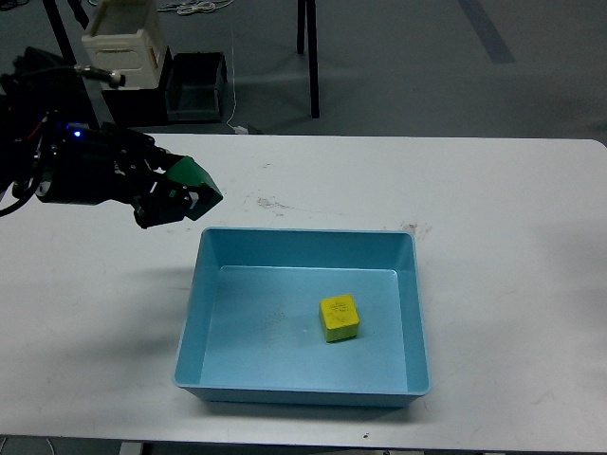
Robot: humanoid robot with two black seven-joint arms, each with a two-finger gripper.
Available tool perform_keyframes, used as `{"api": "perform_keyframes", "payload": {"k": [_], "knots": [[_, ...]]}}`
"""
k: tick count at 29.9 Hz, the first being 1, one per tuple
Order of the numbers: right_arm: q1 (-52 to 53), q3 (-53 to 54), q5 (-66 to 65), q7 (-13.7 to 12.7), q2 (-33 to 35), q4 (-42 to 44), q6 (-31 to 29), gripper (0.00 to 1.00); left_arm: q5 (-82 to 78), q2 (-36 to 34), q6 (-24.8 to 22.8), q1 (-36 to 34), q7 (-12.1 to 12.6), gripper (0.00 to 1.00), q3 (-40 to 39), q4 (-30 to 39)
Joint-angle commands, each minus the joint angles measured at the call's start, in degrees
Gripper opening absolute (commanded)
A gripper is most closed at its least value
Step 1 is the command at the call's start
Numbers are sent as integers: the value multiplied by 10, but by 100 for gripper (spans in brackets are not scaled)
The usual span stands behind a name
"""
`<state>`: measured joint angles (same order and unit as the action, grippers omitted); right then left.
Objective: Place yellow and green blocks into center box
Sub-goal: 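Lift the green cube and carry it over the blue box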
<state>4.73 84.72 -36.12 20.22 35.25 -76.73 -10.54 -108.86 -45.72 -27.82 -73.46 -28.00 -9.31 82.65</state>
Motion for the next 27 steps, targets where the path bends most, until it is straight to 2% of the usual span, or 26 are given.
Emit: {"api": "perform_keyframes", "payload": {"k": [1,7,16,27], "knots": [[0,-1,0,0,0,6,0,100,-3,50,-2,-56,0,14,63,-5],[-1,-1,0,0,-2,7,0,100,-4,114,-2,-121,0,15,156,-18],[3,-1,0,0,-3,7,-1,100,-30,212,-2,-131,0,16,244,-87],[5,-2,0,0,-6,7,-1,100,-59,266,-2,-107,0,18,258,-124]]}}
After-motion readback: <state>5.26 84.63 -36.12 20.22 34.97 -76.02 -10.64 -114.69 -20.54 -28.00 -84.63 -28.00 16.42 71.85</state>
